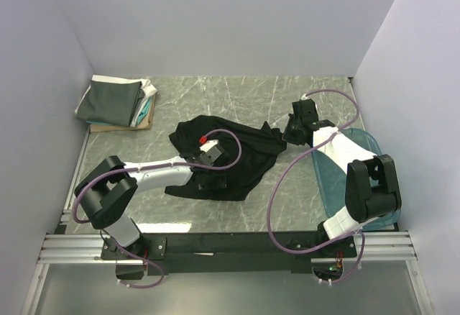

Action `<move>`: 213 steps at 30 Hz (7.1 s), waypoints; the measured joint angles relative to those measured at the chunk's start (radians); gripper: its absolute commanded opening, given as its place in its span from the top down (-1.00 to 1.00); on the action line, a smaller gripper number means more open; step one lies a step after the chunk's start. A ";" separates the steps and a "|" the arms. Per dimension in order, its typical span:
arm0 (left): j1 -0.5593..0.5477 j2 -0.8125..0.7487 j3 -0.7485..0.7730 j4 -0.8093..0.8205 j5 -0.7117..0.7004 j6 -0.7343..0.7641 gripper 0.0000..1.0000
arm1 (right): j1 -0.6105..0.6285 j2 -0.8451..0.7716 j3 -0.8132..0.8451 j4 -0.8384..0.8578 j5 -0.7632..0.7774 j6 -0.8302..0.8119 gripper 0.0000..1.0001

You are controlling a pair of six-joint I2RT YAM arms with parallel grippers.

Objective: Fold and stack the t-shirts
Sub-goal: Flatten the tshirt out, then fold the tshirt

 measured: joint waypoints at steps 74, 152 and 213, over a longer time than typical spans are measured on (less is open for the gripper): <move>-0.031 -0.719 0.726 -0.063 -0.503 0.394 0.99 | 0.023 -0.836 0.592 -0.220 -0.494 -0.065 1.00; 0.386 -0.416 -0.347 -0.204 -0.124 -0.270 0.92 | 0.245 -0.683 -0.362 -0.102 0.048 0.064 -0.81; 0.550 -0.637 -0.418 -0.304 -0.266 -0.375 0.99 | 1.015 -0.298 -0.409 -0.399 0.105 0.338 1.00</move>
